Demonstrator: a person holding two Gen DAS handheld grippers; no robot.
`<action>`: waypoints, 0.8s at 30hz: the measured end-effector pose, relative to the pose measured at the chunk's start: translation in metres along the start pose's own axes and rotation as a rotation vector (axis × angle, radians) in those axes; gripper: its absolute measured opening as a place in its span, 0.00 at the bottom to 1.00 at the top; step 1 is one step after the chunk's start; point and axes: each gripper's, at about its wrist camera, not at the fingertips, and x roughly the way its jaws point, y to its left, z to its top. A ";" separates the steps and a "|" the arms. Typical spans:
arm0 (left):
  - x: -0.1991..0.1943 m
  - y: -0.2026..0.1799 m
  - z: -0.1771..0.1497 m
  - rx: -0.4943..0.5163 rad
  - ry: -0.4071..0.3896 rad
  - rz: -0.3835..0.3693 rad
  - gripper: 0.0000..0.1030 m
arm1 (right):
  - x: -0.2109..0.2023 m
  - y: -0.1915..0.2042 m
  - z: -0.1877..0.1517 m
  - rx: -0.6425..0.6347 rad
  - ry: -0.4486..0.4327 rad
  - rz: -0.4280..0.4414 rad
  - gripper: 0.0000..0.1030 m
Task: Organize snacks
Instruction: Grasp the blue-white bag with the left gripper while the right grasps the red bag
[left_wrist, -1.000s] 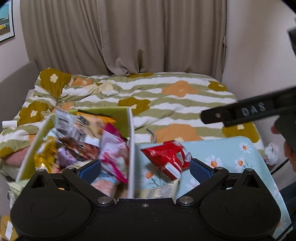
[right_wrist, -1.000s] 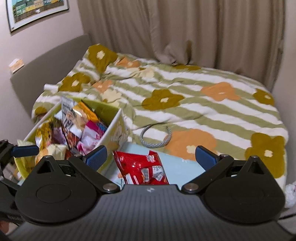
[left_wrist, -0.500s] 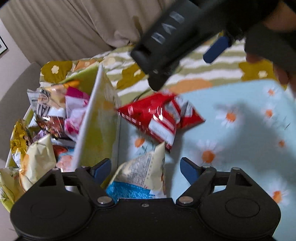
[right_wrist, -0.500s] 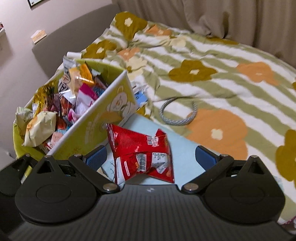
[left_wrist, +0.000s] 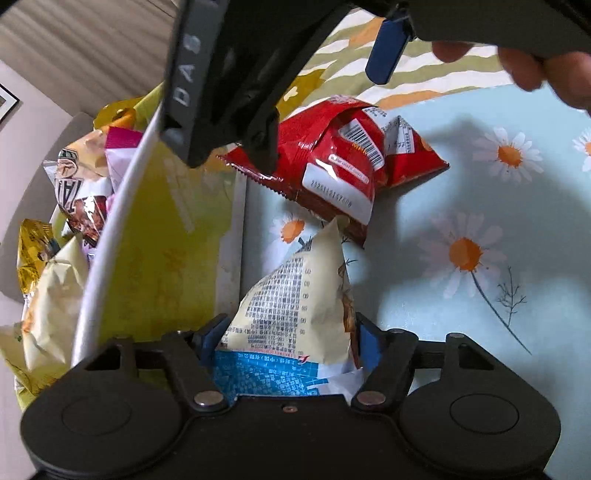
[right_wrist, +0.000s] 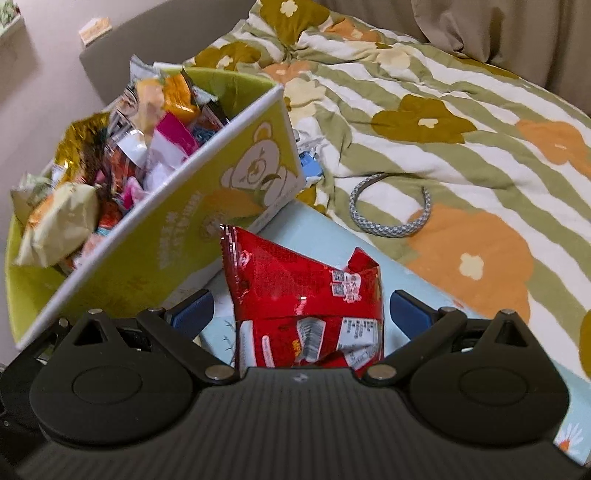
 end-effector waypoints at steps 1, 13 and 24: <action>0.001 0.002 -0.001 -0.006 -0.001 -0.008 0.69 | 0.004 0.001 0.001 -0.009 0.002 -0.006 1.00; -0.001 0.023 -0.006 -0.046 -0.024 -0.072 0.60 | 0.048 0.017 0.003 -0.126 0.056 -0.096 1.00; -0.008 0.031 -0.010 -0.068 -0.035 -0.090 0.55 | 0.048 0.011 -0.002 -0.118 0.058 -0.103 0.95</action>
